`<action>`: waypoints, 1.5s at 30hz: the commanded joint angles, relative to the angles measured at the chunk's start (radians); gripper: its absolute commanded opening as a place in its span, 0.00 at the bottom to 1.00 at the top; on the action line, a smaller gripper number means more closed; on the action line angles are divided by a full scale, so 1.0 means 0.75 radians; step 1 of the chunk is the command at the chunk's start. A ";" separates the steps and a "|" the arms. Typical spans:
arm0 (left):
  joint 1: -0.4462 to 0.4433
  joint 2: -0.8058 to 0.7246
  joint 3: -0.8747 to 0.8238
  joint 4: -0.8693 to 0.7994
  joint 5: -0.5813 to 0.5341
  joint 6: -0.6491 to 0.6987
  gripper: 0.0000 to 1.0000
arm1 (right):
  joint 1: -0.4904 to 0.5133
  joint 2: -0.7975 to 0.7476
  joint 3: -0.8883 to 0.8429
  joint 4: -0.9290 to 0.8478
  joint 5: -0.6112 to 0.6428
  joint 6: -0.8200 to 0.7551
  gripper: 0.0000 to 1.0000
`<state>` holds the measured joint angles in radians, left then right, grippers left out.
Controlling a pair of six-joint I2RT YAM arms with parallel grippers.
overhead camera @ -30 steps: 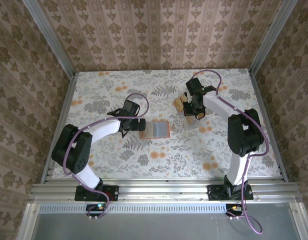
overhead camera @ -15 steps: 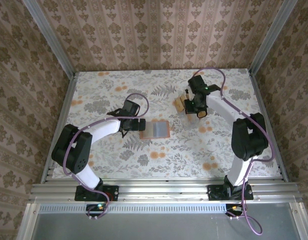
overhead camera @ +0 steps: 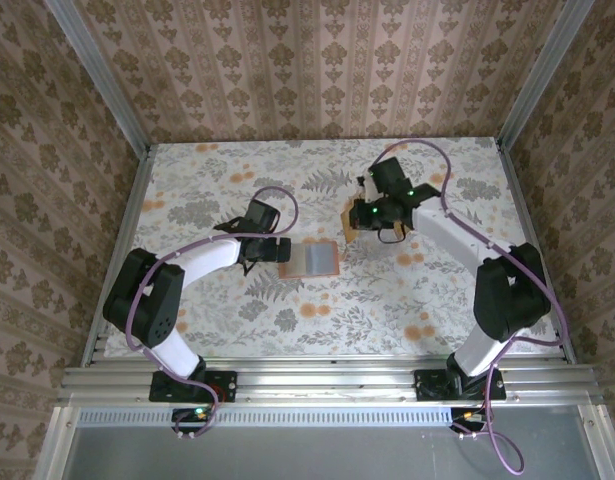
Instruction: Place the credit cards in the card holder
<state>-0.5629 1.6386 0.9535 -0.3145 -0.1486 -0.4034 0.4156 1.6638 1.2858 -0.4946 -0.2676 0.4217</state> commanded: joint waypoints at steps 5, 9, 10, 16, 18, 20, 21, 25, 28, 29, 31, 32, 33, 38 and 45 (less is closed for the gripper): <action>-0.052 -0.032 0.029 -0.062 -0.061 0.055 1.00 | 0.172 0.112 -0.099 0.340 -0.079 0.260 0.00; -0.061 -0.028 0.026 -0.066 -0.068 0.051 1.00 | 0.210 0.172 -0.118 0.403 -0.077 0.301 0.00; -0.061 -0.029 0.025 -0.067 -0.069 0.053 1.00 | 0.215 0.180 -0.123 0.411 -0.077 0.304 0.00; -0.084 -0.011 0.035 -0.067 -0.083 0.064 1.00 | 0.216 0.215 -0.170 0.455 -0.059 0.316 0.00; -0.096 0.002 0.048 -0.070 -0.090 0.070 1.00 | 0.217 0.231 -0.180 0.461 -0.051 0.311 0.00; -0.106 0.014 0.060 -0.073 -0.097 0.073 1.00 | 0.216 0.243 -0.192 0.467 -0.047 0.310 0.00; -0.110 0.019 0.065 -0.073 -0.100 0.074 1.00 | 0.217 0.246 -0.195 0.472 -0.043 0.310 0.00; -0.125 0.045 0.084 -0.072 -0.106 0.080 1.00 | 0.213 0.258 -0.213 0.475 -0.030 0.305 0.00; -0.130 0.062 0.087 -0.071 -0.109 0.081 1.00 | 0.208 0.260 -0.226 0.481 -0.030 0.303 0.00; -0.132 0.066 0.088 -0.071 -0.112 0.080 1.00 | 0.206 0.262 -0.230 0.482 -0.030 0.304 0.00; -0.133 0.076 0.081 -0.068 -0.121 0.081 1.00 | 0.203 0.262 -0.236 0.486 -0.031 0.304 0.00; -0.132 0.082 0.078 -0.065 -0.124 0.081 1.00 | 0.201 0.262 -0.237 0.486 -0.030 0.304 0.00; -0.133 0.087 0.075 -0.062 -0.127 0.081 1.00 | 0.201 0.262 -0.238 0.486 -0.031 0.304 0.00; -0.135 0.103 0.049 -0.053 -0.137 0.074 1.00 | 0.199 0.266 -0.244 0.491 -0.034 0.305 0.00; -0.135 0.093 -0.019 -0.043 -0.142 0.061 1.00 | 0.199 0.271 -0.243 0.494 -0.034 0.311 0.00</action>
<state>-0.6552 1.7069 0.9649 -0.3401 -0.2344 -0.3626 0.5694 1.8488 1.1187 -0.1299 -0.3141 0.6407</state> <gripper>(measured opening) 0.999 0.066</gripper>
